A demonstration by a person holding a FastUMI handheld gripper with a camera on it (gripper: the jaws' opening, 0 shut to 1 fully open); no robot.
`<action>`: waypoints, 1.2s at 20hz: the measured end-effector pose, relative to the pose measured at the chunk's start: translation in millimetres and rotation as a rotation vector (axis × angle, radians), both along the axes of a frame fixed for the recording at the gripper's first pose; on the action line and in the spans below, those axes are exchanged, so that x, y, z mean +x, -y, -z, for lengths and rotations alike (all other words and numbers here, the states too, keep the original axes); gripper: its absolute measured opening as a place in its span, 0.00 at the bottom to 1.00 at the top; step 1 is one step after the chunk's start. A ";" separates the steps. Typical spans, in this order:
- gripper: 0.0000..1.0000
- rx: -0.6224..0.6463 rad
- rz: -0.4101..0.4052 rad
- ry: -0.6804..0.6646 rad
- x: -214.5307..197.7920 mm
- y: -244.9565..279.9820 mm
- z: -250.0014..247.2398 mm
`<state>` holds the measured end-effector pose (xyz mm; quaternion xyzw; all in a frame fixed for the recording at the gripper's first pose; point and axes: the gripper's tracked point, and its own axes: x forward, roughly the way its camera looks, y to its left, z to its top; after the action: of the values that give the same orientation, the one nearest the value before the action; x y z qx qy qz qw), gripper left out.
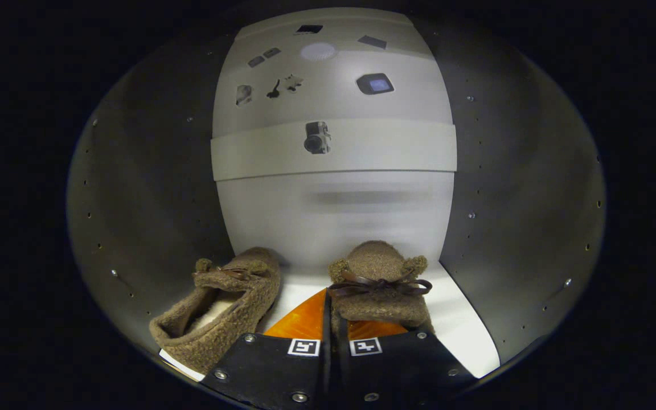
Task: Open the shoe cabinet door, grab the shoes and put them into the shoe cabinet, then close the shoe cabinet door.
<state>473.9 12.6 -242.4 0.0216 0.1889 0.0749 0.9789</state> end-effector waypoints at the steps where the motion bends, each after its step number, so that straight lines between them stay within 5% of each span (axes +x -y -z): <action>1: 0.06 -0.002 0.008 -0.011 2.3 0.0 2.1; 5: 0.16 0.013 0.012 -0.076 -3.7 -6.3 4.2; 12: 0.79 0.078 0.023 -0.119 -30.3 -20.2 -14.5; 16: 0.89 0.042 0.053 -0.101 -61.6 -18.4 -30.5; 24: 0.91 0.022 0.084 -0.034 -155.1 -22.5 -75.8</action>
<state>318.8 35.1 -166.6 0.0414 0.2036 0.0355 0.9775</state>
